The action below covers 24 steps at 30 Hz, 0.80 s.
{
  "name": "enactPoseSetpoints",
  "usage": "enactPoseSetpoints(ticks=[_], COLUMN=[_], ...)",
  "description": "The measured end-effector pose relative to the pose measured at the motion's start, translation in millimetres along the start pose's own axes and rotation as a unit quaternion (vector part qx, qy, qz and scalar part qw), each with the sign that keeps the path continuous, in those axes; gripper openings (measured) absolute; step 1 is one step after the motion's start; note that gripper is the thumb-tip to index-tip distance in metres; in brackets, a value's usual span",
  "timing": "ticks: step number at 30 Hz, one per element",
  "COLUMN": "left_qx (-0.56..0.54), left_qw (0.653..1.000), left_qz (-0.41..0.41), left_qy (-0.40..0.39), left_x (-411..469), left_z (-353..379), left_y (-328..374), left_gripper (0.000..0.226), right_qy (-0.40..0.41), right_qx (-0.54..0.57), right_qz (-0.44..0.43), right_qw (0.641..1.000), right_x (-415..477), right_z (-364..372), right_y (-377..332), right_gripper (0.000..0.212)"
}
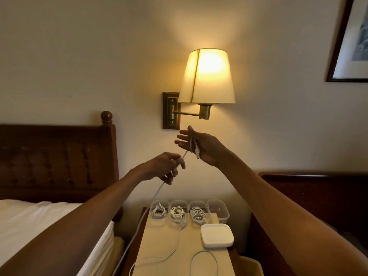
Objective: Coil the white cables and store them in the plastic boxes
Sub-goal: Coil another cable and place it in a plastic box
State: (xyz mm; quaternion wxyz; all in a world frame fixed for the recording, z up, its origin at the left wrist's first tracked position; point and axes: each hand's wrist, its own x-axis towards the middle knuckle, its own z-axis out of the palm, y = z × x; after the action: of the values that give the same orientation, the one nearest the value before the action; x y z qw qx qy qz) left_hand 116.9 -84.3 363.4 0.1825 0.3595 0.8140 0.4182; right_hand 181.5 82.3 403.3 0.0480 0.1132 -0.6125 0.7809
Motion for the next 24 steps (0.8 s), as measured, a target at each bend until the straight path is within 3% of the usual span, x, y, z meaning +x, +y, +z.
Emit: enactPoseSetpoints(ticks=[3,8,13,17,21,24], left_qx=[-0.004,0.079,0.147,0.185,0.204,0.188], left_qw=[0.989,0.981,0.988,0.978,0.968,0.967], left_qz=[-0.051,-0.078,-0.01,0.085,0.13,0.153], left_qy=[-0.135,-0.156,-0.056,0.036,0.062,0.08], left_x=[-8.3,-17.1,-18.4,-22.9,-24.1,-20.7], left_z=[4.4,8.5,-2.7,-25.4,-43.0,-49.8], left_y=[12.9,42.0,44.7,42.7,55.4,62.4], left_gripper=[0.031,0.031,0.028,0.021,0.016,0.013], right_qy=[0.055,0.119,0.079,0.018,-0.077,-0.077], right_qx=[-0.054,-0.203,-0.368,-0.362,-0.318,-0.309], right_qz=[-0.022,-0.01,-0.006,0.005,0.094,0.103], right_qw=[0.997,0.972,0.926,0.932,0.94,0.942], right_x=[5.9,10.3,14.6,10.0,1.9,-4.1], right_z=[-5.3,-1.0,-3.9,-15.5,-10.5,-4.3], right_y=[4.7,22.7,24.2,15.0,6.7,2.3], right_gripper=[0.049,0.038,0.03,0.036,0.046,0.049])
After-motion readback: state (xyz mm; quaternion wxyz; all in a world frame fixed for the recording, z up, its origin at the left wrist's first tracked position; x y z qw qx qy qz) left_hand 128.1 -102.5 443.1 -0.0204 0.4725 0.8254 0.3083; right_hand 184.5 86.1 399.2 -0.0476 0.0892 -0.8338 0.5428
